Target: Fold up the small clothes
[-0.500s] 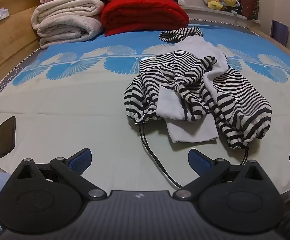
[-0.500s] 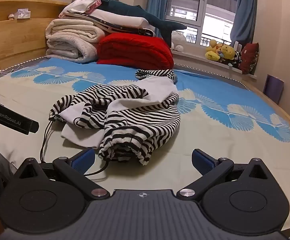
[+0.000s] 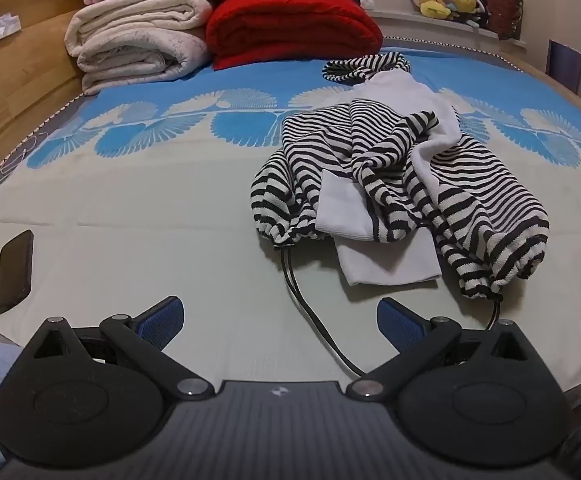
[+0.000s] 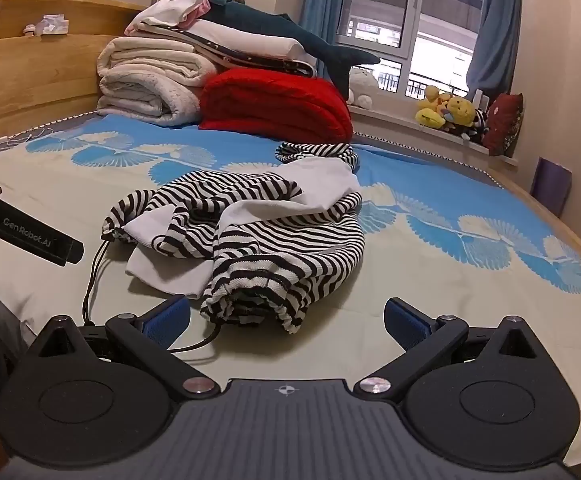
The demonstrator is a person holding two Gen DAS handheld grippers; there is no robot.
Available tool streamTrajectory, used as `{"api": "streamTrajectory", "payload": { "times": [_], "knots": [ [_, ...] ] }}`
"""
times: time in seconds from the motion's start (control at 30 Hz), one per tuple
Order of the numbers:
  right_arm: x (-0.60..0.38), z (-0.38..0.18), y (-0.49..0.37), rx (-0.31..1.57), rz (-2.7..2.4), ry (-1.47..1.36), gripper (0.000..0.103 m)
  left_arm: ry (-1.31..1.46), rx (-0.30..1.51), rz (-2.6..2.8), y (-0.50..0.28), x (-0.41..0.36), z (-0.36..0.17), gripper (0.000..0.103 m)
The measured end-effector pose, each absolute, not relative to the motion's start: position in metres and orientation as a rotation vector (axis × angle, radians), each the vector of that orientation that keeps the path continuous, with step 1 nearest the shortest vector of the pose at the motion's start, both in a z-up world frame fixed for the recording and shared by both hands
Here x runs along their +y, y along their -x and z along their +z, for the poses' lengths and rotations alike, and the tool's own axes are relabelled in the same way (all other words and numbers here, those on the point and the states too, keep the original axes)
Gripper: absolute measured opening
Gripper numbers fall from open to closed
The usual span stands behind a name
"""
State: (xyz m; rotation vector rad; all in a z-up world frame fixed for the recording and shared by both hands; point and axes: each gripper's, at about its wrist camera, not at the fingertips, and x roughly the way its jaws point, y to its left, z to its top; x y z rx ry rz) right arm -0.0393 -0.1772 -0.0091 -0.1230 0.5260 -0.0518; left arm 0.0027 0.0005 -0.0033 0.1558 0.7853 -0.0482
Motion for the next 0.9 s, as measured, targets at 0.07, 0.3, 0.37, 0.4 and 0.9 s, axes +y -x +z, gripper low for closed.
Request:
{"api": "streamTrajectory", "payload": {
  "times": [0.07,0.3,0.37,0.4,0.9],
  "knots": [
    [-0.1763,-0.0066,0.0422,0.521,-0.048,0.133,0.102,-0.153,0.786,-0.048,-0.0030,0.0010,-0.0035,0.103],
    [-0.1768,-0.0071,0.0416,0.519,-0.049,0.138,0.102,-0.153,0.788,-0.046,-0.0033,0.0010,-0.0030,0.103],
    [-0.1764,-0.0071,0.0419,0.520,-0.051,0.137,0.102,-0.156,0.787,-0.045,-0.0032,0.0007,-0.0031,0.103],
    [-0.1764,-0.0072,0.0418,0.520,-0.051,0.136,0.102,-0.156,0.788,-0.045,-0.0033,0.0008,-0.0033,0.103],
    [-0.1758,-0.0075,0.0414,0.521,-0.048,0.143,0.102,-0.162,0.786,-0.047,-0.0032,-0.0003,-0.0031,0.103]
  ]
}}
